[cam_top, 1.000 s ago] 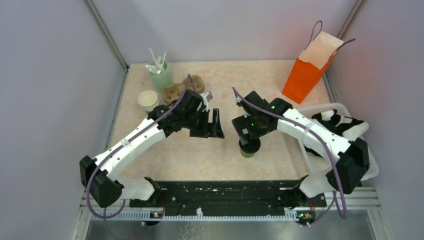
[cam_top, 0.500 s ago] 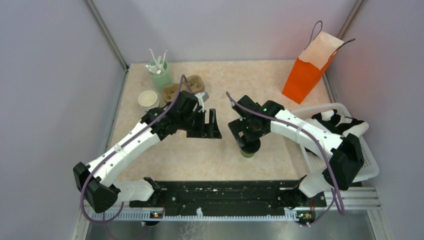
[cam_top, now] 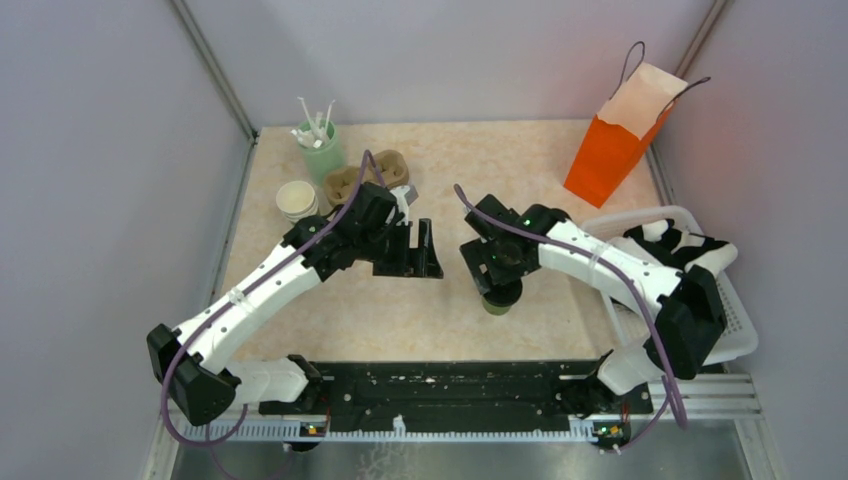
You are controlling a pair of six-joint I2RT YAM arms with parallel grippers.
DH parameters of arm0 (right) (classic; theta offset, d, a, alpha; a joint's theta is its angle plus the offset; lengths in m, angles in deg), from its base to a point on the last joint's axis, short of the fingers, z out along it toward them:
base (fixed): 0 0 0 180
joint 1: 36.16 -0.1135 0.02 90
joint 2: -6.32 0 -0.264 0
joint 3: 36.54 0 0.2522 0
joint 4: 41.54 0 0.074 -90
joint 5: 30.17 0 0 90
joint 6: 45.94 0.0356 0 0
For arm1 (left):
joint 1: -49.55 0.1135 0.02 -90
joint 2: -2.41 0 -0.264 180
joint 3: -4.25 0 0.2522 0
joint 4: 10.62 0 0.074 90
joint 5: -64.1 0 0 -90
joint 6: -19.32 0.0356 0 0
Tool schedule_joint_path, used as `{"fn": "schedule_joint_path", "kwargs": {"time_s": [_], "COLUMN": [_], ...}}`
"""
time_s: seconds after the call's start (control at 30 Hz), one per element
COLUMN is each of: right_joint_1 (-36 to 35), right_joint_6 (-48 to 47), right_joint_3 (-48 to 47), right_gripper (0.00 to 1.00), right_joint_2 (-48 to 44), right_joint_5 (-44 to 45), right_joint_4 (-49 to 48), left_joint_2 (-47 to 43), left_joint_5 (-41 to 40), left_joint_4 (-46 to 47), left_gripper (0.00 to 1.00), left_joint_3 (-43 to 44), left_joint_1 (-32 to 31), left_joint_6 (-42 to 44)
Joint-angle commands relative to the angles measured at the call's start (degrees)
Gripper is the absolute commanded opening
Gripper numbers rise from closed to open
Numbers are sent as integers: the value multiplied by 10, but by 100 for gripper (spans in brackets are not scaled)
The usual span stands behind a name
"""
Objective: Pack the takeout coffee
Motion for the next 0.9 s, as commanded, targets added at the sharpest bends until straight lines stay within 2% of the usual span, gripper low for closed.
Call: {"fn": "schedule_joint_path", "kwargs": {"time_s": [0.0, 0.17, 0.37, 0.5, 0.77, 0.87], "right_joint_1": [-5, 28, 138, 195, 213, 216], "right_joint_6": [29, 58, 41, 23, 18, 18], "right_joint_3": [12, 54, 114, 116, 119, 119], "right_gripper": [81, 80, 81, 81, 83, 88], "right_joint_2": [-20, -63, -141, -157, -139, -135], "right_joint_5": [57, 91, 93, 77, 82, 81], "right_joint_4": [11, 19, -10, -34, -51, -52], "left_joint_2": [-20, -15, -6, 10, 56, 78], "left_joint_5": [-9, -12, -12, -12, -16, -19], "left_joint_4": [7, 8, 14, 14, 12, 13], "left_gripper": [86, 86, 86, 86, 87, 88], "left_joint_3": [0, 1, 3, 15, 53, 67], "left_joint_1": [1, 1, 1, 1, 5, 9], "left_joint_6": [14, 22, 32, 43, 73, 78]}}
